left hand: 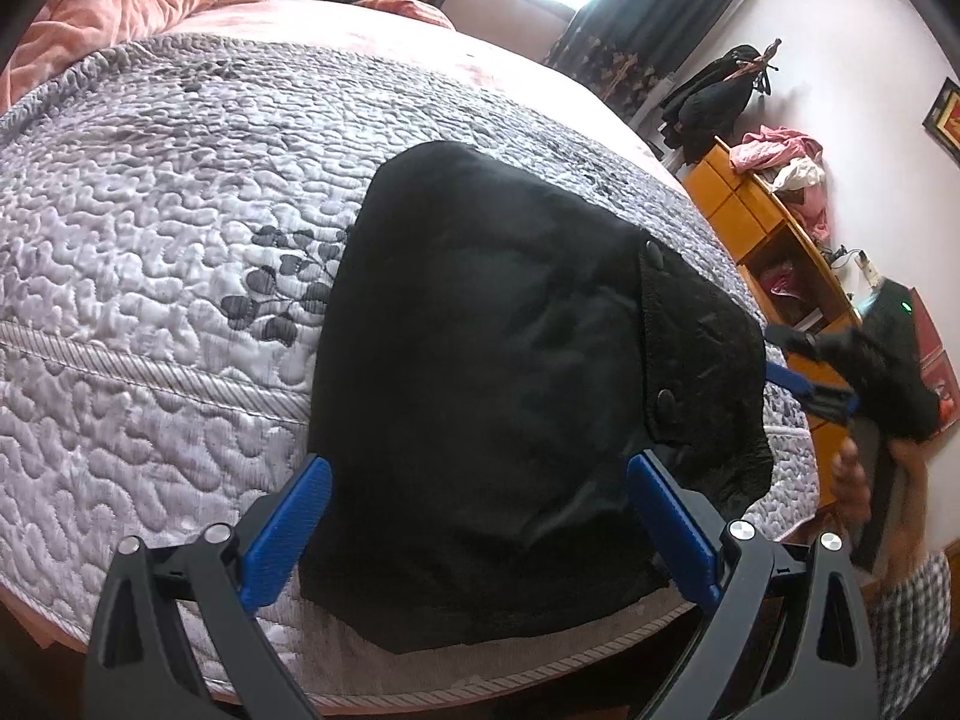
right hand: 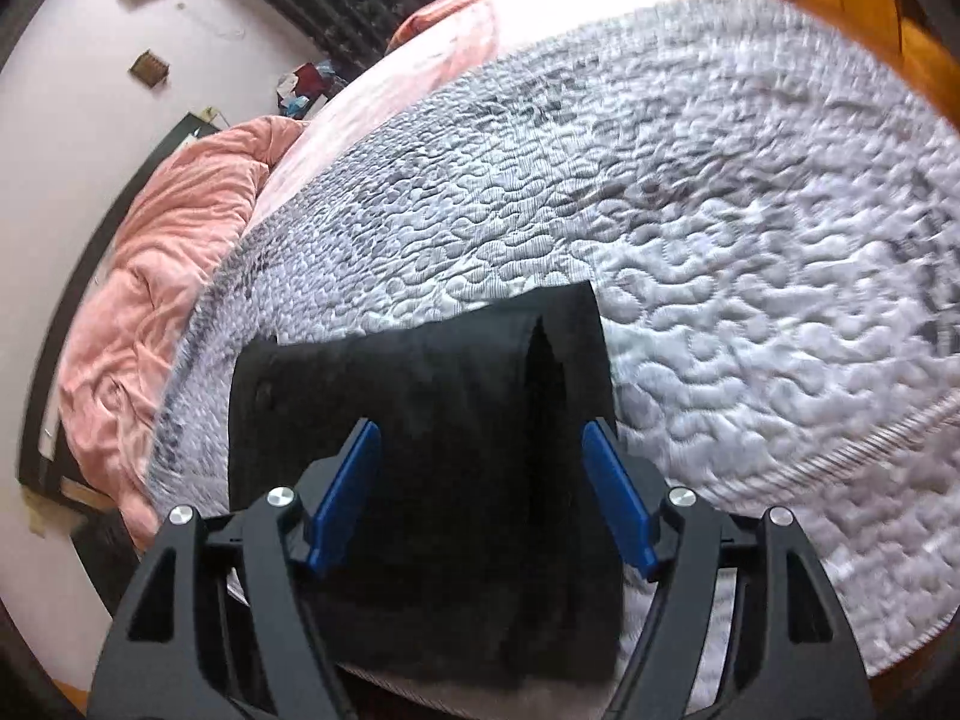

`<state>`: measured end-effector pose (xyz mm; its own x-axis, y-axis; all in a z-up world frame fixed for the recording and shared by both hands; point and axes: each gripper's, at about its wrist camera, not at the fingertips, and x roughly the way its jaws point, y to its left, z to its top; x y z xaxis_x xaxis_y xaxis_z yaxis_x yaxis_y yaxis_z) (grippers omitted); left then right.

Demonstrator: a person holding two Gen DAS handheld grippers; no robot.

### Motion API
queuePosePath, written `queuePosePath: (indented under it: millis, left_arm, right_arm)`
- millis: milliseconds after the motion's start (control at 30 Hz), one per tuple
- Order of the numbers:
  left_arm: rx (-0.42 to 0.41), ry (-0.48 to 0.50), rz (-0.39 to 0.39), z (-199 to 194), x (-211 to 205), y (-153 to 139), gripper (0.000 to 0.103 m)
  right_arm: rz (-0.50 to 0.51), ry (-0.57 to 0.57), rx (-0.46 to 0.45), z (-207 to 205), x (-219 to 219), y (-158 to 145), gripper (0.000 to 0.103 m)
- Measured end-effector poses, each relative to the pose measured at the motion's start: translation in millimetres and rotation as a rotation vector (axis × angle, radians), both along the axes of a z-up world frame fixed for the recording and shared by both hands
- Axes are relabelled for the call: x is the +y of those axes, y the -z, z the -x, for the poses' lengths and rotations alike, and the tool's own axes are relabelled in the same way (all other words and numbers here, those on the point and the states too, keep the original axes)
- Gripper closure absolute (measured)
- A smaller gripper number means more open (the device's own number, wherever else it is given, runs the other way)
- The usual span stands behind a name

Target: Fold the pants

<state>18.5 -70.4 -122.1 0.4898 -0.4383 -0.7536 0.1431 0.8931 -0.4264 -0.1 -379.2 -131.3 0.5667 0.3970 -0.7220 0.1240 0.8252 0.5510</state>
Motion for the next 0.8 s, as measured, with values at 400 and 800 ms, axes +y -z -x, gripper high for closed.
queuePosePath:
  millis: [400, 800]
  left_arm:
    - [0.026, -0.024, -0.042, -14.4, -7.6, 15.3, 0.004]
    - [0.022, -0.022, -0.035, -13.5, -2.1, 14.8, 0.004]
  right_arm:
    - [0.042, -0.01, 0.047, -59.2, 9.7, 4.4, 0.098]
    - [0.091, 0.001, 0.007, 1.5, 6.1, -5.1, 0.051]
